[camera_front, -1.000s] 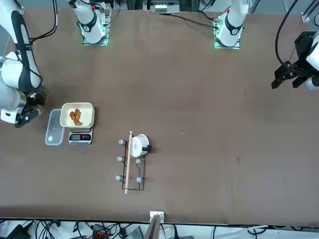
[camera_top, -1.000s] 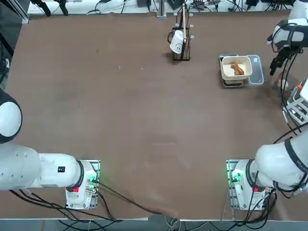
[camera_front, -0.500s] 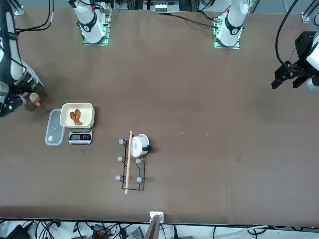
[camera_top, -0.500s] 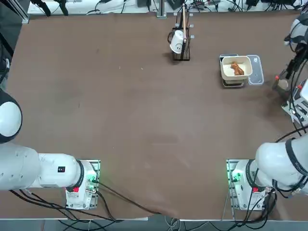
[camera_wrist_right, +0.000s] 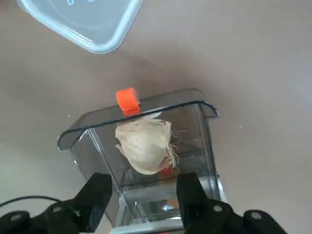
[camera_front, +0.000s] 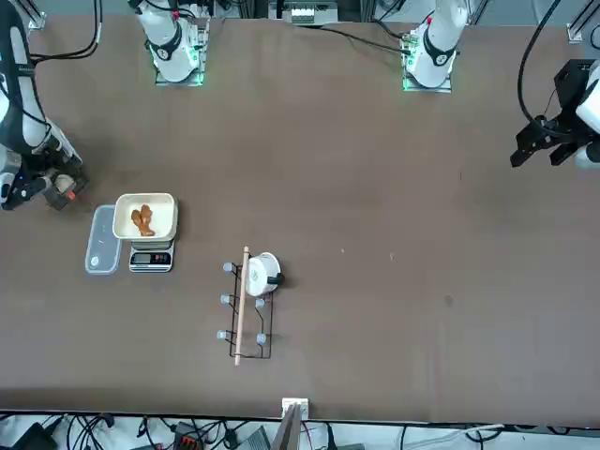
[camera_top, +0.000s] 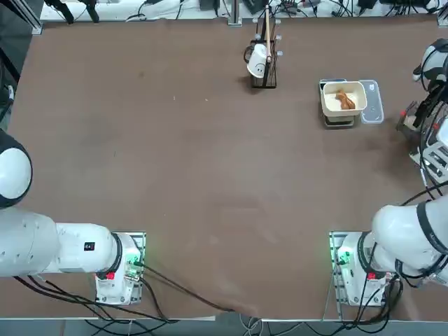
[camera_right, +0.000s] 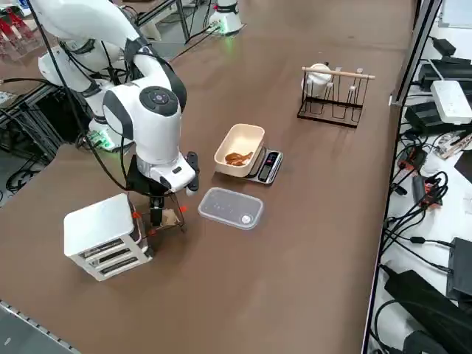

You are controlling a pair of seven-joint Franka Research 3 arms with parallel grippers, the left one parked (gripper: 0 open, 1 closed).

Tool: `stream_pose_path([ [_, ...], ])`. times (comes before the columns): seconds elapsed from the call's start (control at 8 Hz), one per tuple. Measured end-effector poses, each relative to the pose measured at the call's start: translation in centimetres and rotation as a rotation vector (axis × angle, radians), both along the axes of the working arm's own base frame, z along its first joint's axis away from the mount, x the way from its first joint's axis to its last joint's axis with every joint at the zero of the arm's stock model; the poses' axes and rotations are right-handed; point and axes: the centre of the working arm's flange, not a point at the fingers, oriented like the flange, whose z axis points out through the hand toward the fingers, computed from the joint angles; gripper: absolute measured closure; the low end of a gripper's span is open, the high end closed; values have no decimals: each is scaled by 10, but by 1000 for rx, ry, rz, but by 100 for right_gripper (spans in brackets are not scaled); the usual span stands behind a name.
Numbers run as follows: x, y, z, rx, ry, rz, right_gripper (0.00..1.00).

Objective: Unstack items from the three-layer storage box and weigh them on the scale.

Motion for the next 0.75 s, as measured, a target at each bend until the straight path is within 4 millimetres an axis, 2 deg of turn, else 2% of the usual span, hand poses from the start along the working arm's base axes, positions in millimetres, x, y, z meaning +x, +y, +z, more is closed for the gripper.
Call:
stream_pose_path([
  [0.25, 2, 0, -2, -3, -16, 4, 19],
  [0.75, 3, -1, -20, -3, -21, -17, 24],
])
